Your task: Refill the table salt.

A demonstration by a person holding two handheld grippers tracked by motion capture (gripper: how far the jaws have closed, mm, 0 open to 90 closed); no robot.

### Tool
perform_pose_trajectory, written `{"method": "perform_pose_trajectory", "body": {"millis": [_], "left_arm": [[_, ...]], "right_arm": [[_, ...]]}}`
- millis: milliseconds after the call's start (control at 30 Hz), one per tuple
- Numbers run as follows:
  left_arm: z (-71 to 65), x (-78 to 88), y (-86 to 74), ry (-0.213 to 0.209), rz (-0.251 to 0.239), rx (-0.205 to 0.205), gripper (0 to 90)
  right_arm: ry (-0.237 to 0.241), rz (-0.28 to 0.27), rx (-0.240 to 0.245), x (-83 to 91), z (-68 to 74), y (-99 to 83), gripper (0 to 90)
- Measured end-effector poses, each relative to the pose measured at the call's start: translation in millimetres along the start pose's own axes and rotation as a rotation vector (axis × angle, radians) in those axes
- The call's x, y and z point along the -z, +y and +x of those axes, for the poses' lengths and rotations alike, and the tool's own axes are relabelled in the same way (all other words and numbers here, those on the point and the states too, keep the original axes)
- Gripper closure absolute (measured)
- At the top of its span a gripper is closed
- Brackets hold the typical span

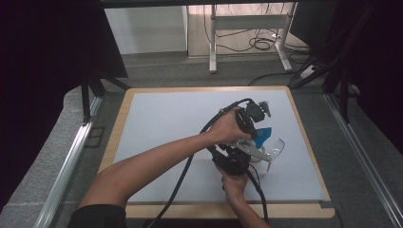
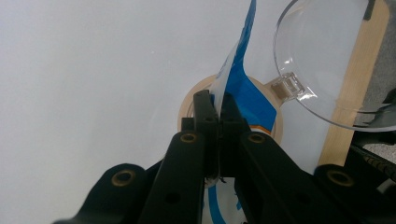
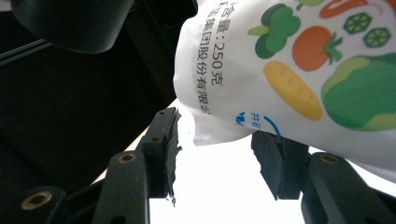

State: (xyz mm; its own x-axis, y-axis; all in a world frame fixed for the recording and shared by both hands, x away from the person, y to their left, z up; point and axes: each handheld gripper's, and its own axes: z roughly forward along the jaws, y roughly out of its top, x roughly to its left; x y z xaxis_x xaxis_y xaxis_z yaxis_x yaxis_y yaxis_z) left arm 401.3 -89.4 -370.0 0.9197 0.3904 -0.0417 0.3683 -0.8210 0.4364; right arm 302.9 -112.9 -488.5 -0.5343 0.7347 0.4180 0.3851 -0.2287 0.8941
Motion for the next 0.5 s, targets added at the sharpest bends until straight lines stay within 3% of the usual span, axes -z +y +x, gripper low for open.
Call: {"method": "perform_pose_trajectory", "body": {"millis": [500], "left_arm": [[-0.2,-0.4,0.2,0.001,-0.001,0.001,90.0]], "right_arm": [[-0.002,-0.002,0.001,0.2,-0.4,0.4,51.9]]}}
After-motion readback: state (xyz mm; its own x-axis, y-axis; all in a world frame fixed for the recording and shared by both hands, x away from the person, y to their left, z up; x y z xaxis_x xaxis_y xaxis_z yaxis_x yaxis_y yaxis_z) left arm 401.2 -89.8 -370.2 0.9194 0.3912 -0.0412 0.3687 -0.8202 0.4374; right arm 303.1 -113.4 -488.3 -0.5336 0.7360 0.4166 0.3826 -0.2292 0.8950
